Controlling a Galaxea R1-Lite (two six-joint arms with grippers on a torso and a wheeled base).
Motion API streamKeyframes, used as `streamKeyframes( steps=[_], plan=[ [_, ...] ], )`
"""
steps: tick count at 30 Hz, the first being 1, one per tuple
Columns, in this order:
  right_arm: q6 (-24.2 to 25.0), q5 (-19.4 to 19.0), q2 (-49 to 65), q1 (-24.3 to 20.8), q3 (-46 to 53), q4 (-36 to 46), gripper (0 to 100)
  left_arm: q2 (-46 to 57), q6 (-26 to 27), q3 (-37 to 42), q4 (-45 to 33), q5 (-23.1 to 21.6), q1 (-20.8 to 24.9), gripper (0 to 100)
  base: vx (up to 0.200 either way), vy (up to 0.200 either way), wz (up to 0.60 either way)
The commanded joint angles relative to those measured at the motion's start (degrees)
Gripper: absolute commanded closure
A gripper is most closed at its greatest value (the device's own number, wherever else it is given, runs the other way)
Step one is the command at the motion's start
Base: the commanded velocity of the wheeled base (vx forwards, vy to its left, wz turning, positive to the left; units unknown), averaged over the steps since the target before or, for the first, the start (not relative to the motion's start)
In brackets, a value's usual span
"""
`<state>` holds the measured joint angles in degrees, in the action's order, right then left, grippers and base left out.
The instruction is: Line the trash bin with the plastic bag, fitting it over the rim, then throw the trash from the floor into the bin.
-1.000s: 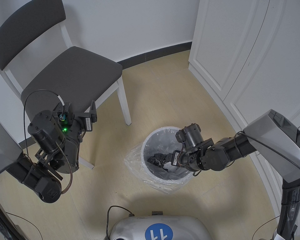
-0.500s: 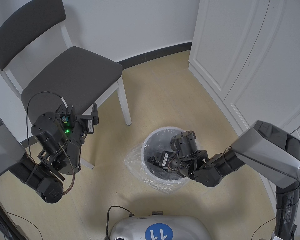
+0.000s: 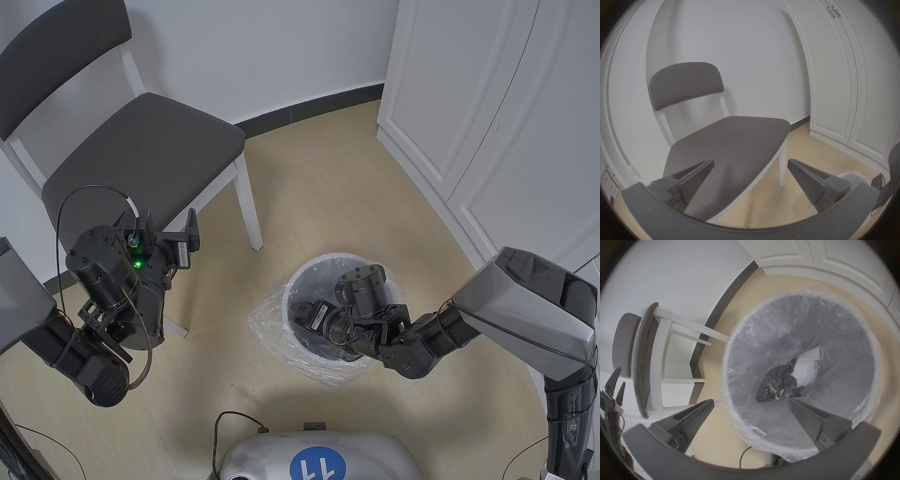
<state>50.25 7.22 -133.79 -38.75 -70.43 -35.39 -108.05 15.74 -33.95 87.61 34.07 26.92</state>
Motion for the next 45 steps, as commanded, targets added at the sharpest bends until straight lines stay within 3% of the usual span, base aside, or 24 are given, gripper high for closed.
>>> streamKeyframes(
  steps=[1, 8, 25, 33, 45],
  plan=[
    [1.8, -1.4, -1.6, 0.8, -0.6, -0.6, 0, -0.2, 0.0, 0.0, 0.0, 0.0, 0.0, 0, 0.000, 0.000, 0.00],
    [2.0, -1.4, -7.8, 3.2, -1.6, -8.7, 0, -0.9, 0.1, 0.0, 0.0, 0.0, 0.1, 0, 0.000, 0.000, 0.00],
    [2.7, -1.1, -9.1, 3.2, -3.2, -9.1, 0, -1.1, 0.0, 0.0, 0.0, 0.0, 0.6, 0, 0.000, 0.000, 0.00],
    [2.8, -0.8, -2.5, 3.2, -1.1, -9.3, 0, -1.4, 0.0, -0.1, 0.0, 0.1, 0.6, 0, 0.000, 0.000, 0.00],
    [4.1, -1.4, -8.4, 2.5, -1.6, -16.9, 0, -3.0, 0.0, -0.5, 0.0, 0.1, 1.4, 0, 0.000, 0.000, 0.00]
  ],
)
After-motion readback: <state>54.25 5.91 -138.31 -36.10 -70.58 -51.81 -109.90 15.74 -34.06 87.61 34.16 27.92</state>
